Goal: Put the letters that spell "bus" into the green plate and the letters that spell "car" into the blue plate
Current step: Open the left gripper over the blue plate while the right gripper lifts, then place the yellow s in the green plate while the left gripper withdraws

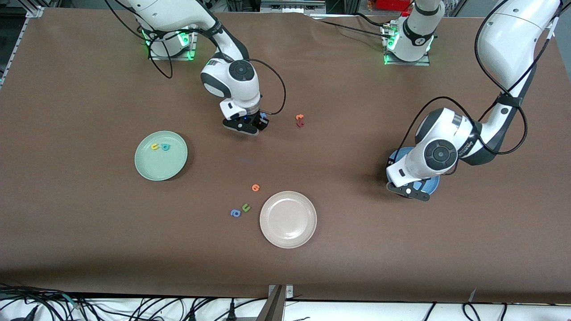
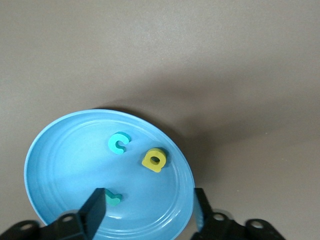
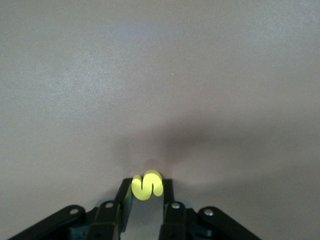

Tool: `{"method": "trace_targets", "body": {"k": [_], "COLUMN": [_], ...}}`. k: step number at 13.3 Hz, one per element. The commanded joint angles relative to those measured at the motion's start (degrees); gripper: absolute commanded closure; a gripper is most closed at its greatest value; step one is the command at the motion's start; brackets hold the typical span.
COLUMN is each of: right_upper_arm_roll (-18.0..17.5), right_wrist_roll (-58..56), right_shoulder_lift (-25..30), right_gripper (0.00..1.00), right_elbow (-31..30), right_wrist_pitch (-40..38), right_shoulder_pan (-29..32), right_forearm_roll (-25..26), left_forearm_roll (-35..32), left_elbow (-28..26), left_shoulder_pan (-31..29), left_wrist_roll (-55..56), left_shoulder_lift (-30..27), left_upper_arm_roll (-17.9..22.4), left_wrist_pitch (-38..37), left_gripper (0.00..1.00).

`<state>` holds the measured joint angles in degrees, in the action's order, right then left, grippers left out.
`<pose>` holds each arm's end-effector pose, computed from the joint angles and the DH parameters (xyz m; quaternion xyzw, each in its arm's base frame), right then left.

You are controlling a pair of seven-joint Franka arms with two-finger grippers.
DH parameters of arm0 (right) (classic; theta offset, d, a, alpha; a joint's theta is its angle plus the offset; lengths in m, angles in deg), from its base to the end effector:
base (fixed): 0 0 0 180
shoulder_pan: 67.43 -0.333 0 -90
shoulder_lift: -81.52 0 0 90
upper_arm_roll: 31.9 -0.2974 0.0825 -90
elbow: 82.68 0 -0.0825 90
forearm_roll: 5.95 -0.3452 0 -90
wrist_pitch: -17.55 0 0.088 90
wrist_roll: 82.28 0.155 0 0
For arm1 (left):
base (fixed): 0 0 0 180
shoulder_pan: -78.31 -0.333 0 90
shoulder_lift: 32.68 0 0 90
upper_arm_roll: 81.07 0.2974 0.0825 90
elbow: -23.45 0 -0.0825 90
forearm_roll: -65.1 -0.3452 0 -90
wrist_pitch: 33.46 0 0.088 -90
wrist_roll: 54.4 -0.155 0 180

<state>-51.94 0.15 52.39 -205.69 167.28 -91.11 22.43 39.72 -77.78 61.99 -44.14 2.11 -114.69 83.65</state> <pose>0.3833 0.3786 0.1440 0.9888 -0.1434 0.0403 0.0101 0.5750 -0.1218 0.2112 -0.9820 0.1588 0.0923 0.0434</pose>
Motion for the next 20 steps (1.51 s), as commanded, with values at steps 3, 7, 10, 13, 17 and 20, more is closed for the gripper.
{"method": "trace_targets", "body": {"k": [3,7,10,13,17,20], "right_upper_arm_roll": [0.62,1.07,2.20,9.39,20.90,24.87], "right_wrist_roll": [-0.42,-3.22,-18.91,-35.71,-53.56,-58.16], "right_shoulder_lift": [-0.23,4.60,8.99,13.56,14.54,11.91], "right_gripper": [0.87,0.87,0.87,0.87,0.87,0.87], "right_elbow": [0.84,1.63,2.16,2.25,1.81,1.46], "right_wrist_pitch": [-0.93,-10.84,-15.32,-21.74,-24.40,-20.20], "right_shoulder_pan": [0.21,3.54,6.27,6.89,6.89,7.07], "right_forearm_roll": [0.89,-0.69,-12.87,-20.01,-20.38,-21.08], "left_forearm_roll": [3.38,8.84,12.63,18.31,26.08,26.17], "left_elbow": [1.20,7.51,17.72,17.74,15.90,11.95], "left_shoulder_pan": [-0.47,-1.17,-0.65,3.98,16.22,22.81], "left_wrist_roll": [-0.25,-0.33,-4.52,-14.28,-15.72,-15.45], "left_shoulder_lift": [-7.60,-13.42,-13.86,-18.85,-24.57,-27.65], "left_upper_arm_roll": [-2.07,-2.15,-1.54,7.98,26.66,34.39], "left_wrist_pitch": [-4.34,-12.13,-24.10,-25.09,-24.83,-20.02], "left_gripper": [0.00,0.00,0.00,0.00,0.00,0.00]}}
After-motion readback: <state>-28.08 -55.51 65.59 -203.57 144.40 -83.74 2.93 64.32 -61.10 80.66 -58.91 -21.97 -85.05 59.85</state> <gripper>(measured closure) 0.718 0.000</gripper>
